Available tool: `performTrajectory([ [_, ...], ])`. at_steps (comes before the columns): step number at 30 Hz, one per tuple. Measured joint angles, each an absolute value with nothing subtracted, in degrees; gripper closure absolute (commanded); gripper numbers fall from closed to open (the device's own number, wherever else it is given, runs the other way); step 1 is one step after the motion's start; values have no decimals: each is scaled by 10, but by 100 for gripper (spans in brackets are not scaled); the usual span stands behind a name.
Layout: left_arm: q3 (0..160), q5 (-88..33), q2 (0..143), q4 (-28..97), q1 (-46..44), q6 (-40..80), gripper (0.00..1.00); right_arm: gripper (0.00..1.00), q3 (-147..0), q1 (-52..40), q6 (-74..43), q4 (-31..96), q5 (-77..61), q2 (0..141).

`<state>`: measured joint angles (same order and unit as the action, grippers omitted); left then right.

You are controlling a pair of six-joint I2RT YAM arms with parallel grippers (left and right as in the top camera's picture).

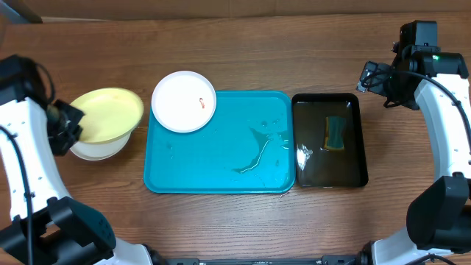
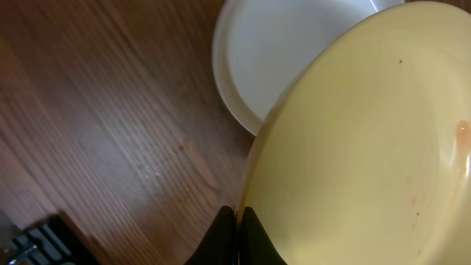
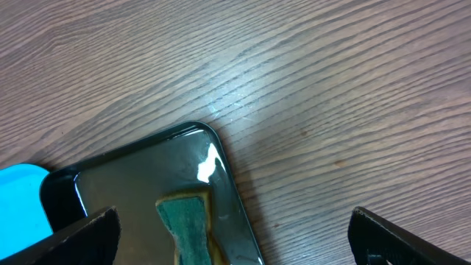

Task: Clean dirty plates on tray and stack at the side
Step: 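Carry the yellow plate left and lower it onto the white plate, then open the left gripper and raise it off the stacked plates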

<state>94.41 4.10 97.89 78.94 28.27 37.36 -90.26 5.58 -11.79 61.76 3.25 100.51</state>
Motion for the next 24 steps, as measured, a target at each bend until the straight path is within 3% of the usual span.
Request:
performTrajectory([
  [24,782,102,979,568,306,374,96,0,-903,56,-118,618,33,1005],
])
